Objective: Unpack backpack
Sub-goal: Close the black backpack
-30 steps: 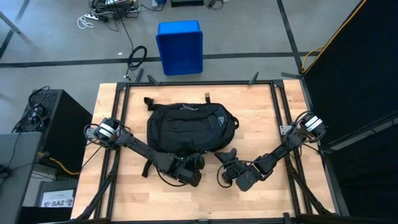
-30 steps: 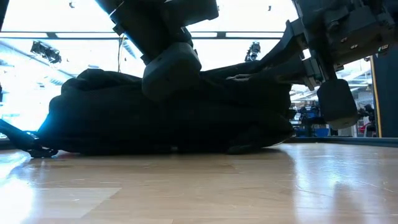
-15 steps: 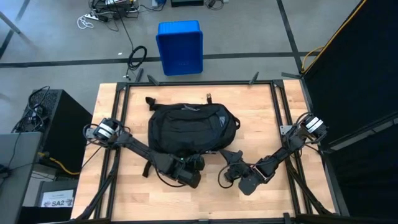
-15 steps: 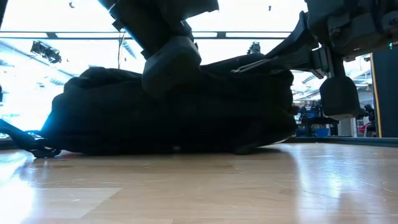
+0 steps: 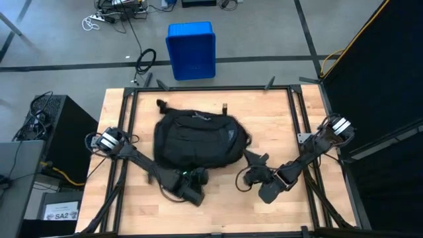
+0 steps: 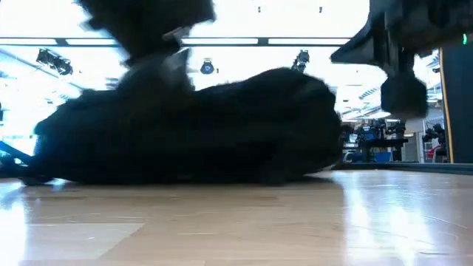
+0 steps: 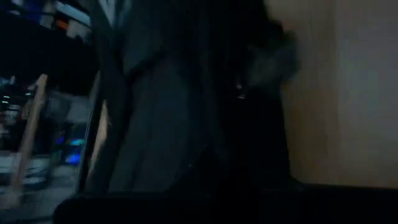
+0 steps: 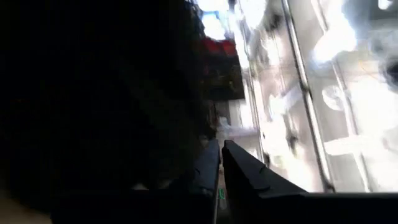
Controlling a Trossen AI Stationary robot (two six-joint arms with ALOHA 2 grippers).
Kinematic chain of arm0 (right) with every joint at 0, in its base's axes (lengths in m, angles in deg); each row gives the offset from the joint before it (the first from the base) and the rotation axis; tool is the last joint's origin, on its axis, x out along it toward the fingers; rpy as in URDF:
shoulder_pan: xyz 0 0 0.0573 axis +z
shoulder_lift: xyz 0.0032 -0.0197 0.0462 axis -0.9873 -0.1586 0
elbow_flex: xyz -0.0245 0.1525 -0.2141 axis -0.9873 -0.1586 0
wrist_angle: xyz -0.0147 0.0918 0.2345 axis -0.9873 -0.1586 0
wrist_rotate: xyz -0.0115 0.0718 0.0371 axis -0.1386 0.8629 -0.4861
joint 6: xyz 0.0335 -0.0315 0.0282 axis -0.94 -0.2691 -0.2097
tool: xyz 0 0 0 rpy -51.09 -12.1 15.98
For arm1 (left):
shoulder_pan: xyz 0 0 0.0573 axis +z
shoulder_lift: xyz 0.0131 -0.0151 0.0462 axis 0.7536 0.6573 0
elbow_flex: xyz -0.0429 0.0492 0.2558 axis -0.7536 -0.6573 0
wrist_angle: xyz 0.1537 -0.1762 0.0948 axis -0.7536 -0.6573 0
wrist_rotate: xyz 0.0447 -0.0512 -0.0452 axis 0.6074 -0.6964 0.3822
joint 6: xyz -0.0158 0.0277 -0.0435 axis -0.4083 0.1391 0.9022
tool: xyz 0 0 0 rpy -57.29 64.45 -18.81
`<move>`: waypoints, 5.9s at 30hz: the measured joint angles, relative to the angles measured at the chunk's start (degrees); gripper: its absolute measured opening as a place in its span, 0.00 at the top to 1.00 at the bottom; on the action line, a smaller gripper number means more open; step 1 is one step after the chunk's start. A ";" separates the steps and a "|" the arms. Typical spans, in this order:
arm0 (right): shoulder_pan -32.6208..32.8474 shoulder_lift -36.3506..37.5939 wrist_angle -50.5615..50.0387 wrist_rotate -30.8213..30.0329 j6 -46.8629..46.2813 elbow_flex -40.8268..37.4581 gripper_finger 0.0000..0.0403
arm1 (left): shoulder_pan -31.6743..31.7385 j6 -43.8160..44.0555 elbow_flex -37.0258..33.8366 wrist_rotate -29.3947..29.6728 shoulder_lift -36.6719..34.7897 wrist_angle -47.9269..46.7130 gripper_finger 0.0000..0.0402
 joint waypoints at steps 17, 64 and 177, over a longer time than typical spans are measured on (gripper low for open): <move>-2.25 11.61 -1.49 44.51 -28.86 -1.71 1.00 | -1.35 11.54 0.35 3.49 -0.92 -6.90 1.00; -18.66 0.70 8.33 72.98 -64.31 -1.67 0.99 | -2.16 -0.46 14.48 1.75 -1.61 -3.01 0.58; -10.21 10.10 -10.26 61.65 -69.04 -1.57 1.00 | -9.97 25.68 16.70 2.49 14.63 -14.90 1.00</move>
